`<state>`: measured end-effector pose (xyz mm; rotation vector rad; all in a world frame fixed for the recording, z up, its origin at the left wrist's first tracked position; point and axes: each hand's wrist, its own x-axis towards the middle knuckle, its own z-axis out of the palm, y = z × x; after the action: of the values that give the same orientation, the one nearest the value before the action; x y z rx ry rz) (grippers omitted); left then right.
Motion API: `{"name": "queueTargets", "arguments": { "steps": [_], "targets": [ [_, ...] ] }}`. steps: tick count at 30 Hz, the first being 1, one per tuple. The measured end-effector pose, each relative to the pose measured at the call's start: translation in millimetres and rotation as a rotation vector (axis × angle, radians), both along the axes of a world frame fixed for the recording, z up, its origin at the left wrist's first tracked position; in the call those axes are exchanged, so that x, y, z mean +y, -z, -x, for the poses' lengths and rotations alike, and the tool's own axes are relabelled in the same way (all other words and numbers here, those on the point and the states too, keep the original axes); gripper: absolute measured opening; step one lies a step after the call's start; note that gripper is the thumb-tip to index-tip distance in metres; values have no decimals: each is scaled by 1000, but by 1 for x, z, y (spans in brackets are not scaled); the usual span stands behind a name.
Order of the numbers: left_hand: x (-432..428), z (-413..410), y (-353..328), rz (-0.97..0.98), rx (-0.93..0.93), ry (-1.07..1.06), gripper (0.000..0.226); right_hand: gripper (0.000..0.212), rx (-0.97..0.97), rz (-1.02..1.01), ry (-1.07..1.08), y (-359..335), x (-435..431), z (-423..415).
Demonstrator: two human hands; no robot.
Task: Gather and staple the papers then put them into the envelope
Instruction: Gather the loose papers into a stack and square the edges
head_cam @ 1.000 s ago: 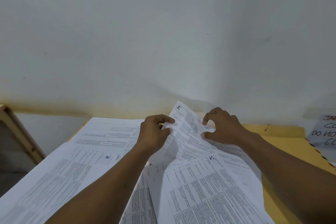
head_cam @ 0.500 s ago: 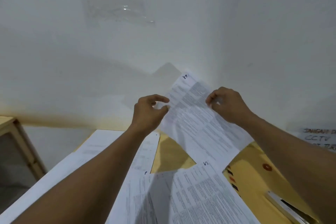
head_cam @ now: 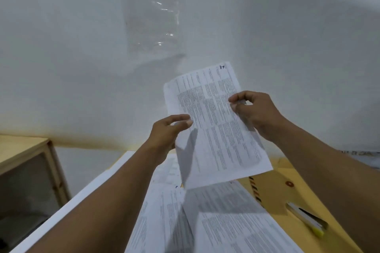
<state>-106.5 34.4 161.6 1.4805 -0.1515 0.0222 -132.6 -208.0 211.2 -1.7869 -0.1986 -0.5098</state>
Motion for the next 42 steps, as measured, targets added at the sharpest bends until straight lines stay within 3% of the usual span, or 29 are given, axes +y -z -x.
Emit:
{"name": "queueTargets", "arguments": {
  "steps": [3, 9, 14, 18, 21, 25, 30, 36, 42],
  "targets": [
    [9, 22, 23, 23, 33, 36, 20, 8, 109, -82, -45, 27, 3, 18],
    [30, 63, 84, -35, 160, -34, 25, 10, 394, -1, 1, 113, -6, 48],
    [40, 83, 123, -57, 207, -72, 27, 14, 454, 385, 230, 183, -30, 66],
    [38, 90, 137, -35, 240, -69, 26, 25, 571, 798, 185, 205, -39, 76],
    [33, 91, 144, -44, 242, -68, 27, 32, 569, 827, 228, 205, -34, 74],
    [32, 90, 147, -23, 248, -57, 27, 35, 647, 755, 232, 204, -33, 69],
    [32, 84, 145, -29, 250, -57, 26, 19, 620, 585, 165, 200, -37, 62],
    [22, 78, 143, 11, 186, -60, 27, 35, 502, 0, 74, 171, -23, 61],
    [16, 65, 134, -59, 94, -129, 26, 36, 373, -363, -7, 133, -1, 56]
  ]
}}
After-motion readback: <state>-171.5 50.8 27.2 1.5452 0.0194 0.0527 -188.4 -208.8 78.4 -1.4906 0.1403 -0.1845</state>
